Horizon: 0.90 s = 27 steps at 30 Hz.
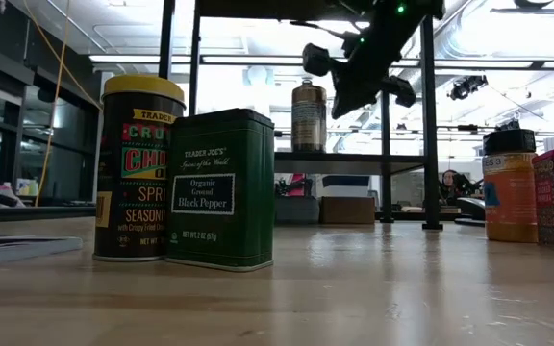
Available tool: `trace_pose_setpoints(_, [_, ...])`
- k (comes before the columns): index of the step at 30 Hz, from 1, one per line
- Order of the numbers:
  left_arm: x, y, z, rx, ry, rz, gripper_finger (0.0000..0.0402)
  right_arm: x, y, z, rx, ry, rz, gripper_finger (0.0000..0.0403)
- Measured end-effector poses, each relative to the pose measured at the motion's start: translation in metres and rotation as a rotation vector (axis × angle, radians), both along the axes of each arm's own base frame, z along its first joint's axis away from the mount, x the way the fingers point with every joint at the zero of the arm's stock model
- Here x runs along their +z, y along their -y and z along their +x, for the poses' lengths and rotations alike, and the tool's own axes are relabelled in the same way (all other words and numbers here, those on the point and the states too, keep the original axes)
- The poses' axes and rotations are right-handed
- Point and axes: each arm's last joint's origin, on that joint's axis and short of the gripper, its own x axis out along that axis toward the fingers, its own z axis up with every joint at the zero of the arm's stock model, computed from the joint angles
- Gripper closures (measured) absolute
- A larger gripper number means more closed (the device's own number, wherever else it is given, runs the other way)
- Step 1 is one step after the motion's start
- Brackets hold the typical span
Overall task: Shelf spices
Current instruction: Put the gold seasoning bottle on the shelf
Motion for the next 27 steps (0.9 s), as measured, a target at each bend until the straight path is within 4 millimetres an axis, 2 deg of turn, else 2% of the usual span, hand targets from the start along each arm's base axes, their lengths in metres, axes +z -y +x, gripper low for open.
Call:
trace_pose_setpoints(5, [0.007, -0.008, -0.005, 0.000, 0.004, 0.007, 0.0183, -0.005, 0.003, 0.012, 0.040, 0.036, -0.003, 0.0403])
trace_pose_setpoints(9, [0.007, -0.009, -0.005, 0.002, -0.002, 0.021, 0.0183, -0.013, 0.002, 0.029, 0.122, 0.106, 0.037, 0.0403])
trace_pose_setpoints(17, [0.007, -0.009, -0.005, 0.004, -0.004, 0.025, 0.0183, -0.022, 0.002, 0.054, 0.179, 0.280, 0.057, 0.0403])
trace_pose_setpoints(23, [0.006, -0.009, -0.006, 0.022, -0.009, 0.033, 0.0183, -0.020, 0.005, 0.061, 0.208, 0.366, 0.051, 0.0403])
trace_pose_setpoints(27, [0.006, -0.009, -0.005, 0.022, -0.021, 0.064, 0.0183, -0.005, 0.005, 0.053, 0.248, 0.318, 0.002, 0.0403])
